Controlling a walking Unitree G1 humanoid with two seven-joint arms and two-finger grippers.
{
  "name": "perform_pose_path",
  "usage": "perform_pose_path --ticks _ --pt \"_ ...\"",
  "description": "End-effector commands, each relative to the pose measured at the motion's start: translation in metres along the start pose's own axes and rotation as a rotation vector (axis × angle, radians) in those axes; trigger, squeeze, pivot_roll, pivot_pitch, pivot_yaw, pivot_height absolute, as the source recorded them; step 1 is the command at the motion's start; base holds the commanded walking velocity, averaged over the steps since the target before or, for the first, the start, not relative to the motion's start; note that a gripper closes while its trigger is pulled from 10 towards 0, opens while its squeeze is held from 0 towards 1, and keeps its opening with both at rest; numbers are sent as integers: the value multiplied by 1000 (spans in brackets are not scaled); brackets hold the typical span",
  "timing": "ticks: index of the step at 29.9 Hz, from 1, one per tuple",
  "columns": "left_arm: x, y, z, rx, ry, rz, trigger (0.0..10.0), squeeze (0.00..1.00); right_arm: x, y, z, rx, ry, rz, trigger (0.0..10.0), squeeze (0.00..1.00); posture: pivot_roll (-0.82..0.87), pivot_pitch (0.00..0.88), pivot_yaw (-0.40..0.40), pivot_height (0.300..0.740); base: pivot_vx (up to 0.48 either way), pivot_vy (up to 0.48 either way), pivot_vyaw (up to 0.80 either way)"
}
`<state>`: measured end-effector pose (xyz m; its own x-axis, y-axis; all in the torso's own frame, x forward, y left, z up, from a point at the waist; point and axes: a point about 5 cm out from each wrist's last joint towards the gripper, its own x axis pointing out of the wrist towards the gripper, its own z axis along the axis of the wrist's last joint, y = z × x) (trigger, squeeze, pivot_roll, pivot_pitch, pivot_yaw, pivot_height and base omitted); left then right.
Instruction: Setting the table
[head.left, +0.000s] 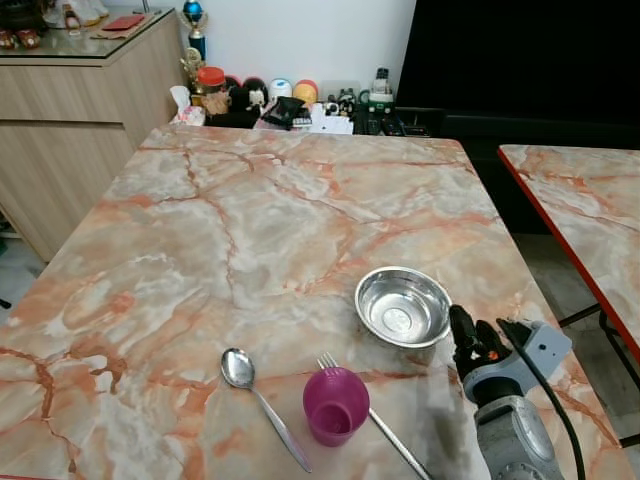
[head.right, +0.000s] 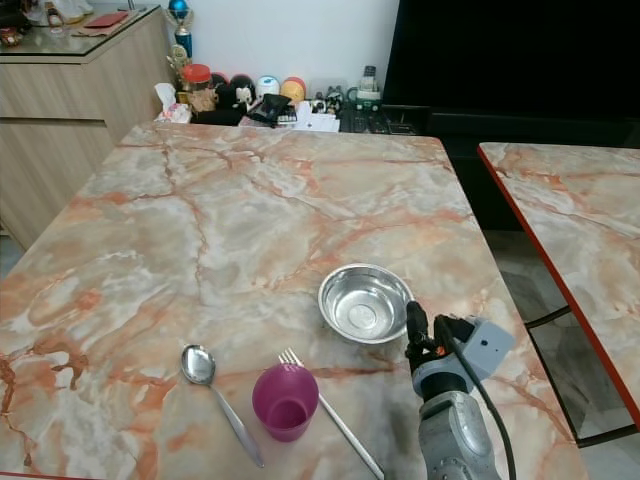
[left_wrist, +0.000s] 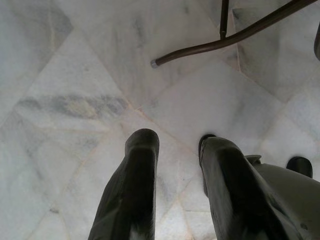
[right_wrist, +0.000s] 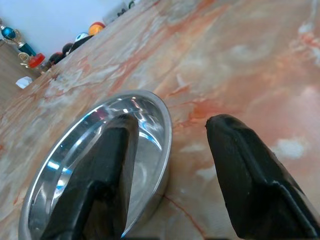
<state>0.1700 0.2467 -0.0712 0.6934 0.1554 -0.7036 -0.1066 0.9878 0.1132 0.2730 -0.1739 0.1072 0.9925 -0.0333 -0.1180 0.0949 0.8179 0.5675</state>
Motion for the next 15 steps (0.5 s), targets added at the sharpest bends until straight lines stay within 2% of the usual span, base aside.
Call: perform_pose_path --ticks 1,4,7,15 --pt "-2 2 -6 4 25 3 10000 0 3 5 -1 48 11 15 10000 0 -28 119 -40 740 0 0 0" --pt "-2 4 -6 4 25 5 10000 0 6 6 0 96 22 23 10000 0 -28 118 -43 740 0 0 0" --pt "-3 6 -6 2 25 12 10000 0 6 5 -1 99 30 23 10000 0 -26 118 -43 740 0 0 0" --pt "-3 7 -8 3 28 9 10000 0 10 1 -15 163 108 54 10000 0 -17 108 -38 740 0 0 0"
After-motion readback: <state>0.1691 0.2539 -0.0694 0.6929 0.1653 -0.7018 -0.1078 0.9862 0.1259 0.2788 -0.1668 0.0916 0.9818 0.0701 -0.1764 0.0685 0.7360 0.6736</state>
